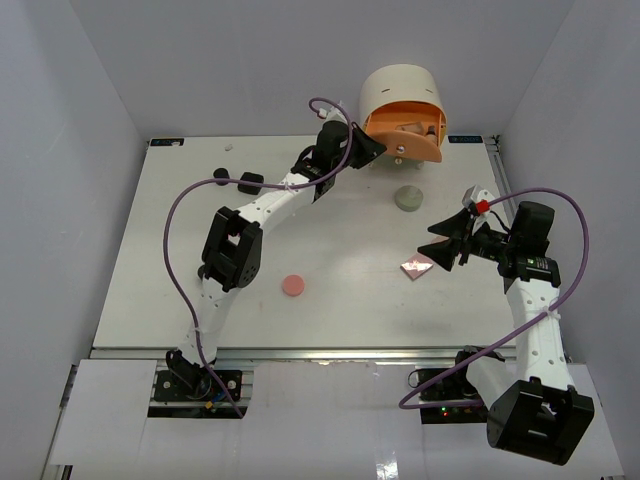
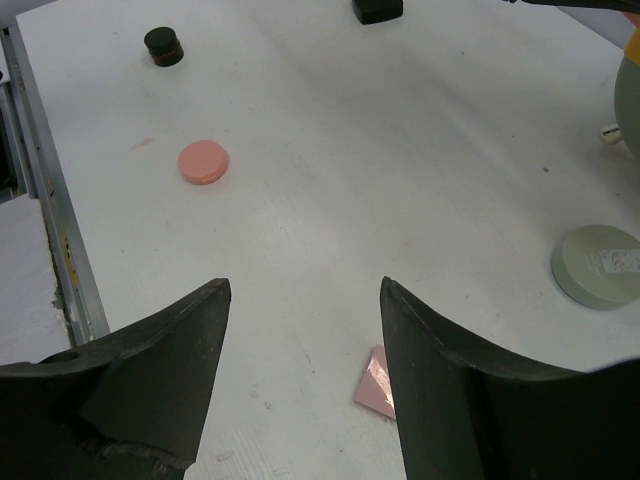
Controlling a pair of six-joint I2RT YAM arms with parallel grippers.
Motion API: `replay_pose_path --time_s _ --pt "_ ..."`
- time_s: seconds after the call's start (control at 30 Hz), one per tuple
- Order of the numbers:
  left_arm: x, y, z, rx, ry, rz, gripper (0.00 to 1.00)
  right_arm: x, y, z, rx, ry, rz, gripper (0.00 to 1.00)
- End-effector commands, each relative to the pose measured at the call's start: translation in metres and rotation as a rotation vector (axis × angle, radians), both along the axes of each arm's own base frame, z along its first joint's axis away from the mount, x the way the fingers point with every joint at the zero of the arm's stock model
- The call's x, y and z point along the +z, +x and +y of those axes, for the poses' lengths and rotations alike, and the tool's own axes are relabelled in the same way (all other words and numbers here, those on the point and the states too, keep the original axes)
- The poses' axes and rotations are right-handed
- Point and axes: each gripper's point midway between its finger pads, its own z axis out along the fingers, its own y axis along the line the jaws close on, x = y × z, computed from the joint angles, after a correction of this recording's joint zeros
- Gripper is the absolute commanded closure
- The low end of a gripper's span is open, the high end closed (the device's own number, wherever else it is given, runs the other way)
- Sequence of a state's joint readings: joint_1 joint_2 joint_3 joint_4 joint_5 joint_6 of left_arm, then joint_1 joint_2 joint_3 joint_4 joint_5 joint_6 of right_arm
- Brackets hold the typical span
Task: Organize the makeup
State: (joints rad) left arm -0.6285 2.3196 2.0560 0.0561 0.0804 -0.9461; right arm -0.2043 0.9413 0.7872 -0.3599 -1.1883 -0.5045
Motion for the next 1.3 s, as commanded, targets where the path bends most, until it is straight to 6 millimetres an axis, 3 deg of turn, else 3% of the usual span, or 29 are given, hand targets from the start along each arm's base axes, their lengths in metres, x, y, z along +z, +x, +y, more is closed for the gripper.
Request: replay_pose_path --time_s 0.0,0.23,0.43,0.57,0.63,0.7,0.8,0.87,0.93,1.07,1.1,1.13,1.17,1.27 --pt "0.052 0.011 0.012 0.034 -0.093 -0.118 0.89 0.002 0.000 0.000 -0.002 -0.005 -0.014 0.32" --pt "0.051 -0.022 0.022 -0.035 -0.078 -0.161 0.86 0.001 0.002 -0.001 -0.010 -0.012 -0.014 0.32" --pt "0.064 -0.061 0.051 -0.049 -0.017 -0.244 0.67 0.000 0.005 -0.003 -0.027 -0.029 -0.022 0.31" --pt "0.074 -0.088 0.074 -0.057 0.048 -0.303 0.53 0.007 0.022 -0.011 -0.078 -0.058 -0.049 0.31" --pt "0.077 -0.102 0.089 -0.056 0.087 -0.330 0.47 0.019 0.037 -0.016 -0.118 -0.057 -0.047 0.31" --pt "0.094 -0.122 0.107 -0.046 0.098 -0.365 0.37 0.038 0.059 -0.027 -0.194 -0.076 -0.084 0.31" --pt "0.070 -0.150 0.139 -0.038 0.157 -0.346 0.25 0.081 0.101 -0.038 -0.312 -0.092 -0.141 0.22" --pt "0.065 -0.170 0.152 -0.047 0.166 -0.352 0.22 0.083 0.124 -0.040 -0.373 -0.113 -0.137 0.20" --pt "0.056 -0.193 0.171 -0.047 0.182 -0.356 0.17 0.108 0.155 -0.040 -0.452 -0.131 -0.188 0.17" --pt "0.037 -0.234 0.196 -0.056 0.181 -0.342 0.14 0.126 0.213 -0.048 -0.626 -0.175 -0.239 0.11" --pt "0.032 -0.243 0.202 -0.054 0.178 -0.339 0.13 0.125 0.226 -0.042 -0.615 -0.190 -0.249 0.10" --pt "0.028 -0.252 0.208 -0.051 0.170 -0.338 0.12 0.112 0.239 -0.041 -0.621 -0.210 -0.226 0.10" --pt "0.027 -0.257 0.212 -0.044 0.165 -0.340 0.11 0.121 0.250 -0.045 -0.638 -0.230 -0.261 0.09" --pt "0.027 -0.270 0.223 -0.031 0.164 -0.351 0.09 0.105 0.282 -0.043 -0.621 -0.302 -0.288 0.08"
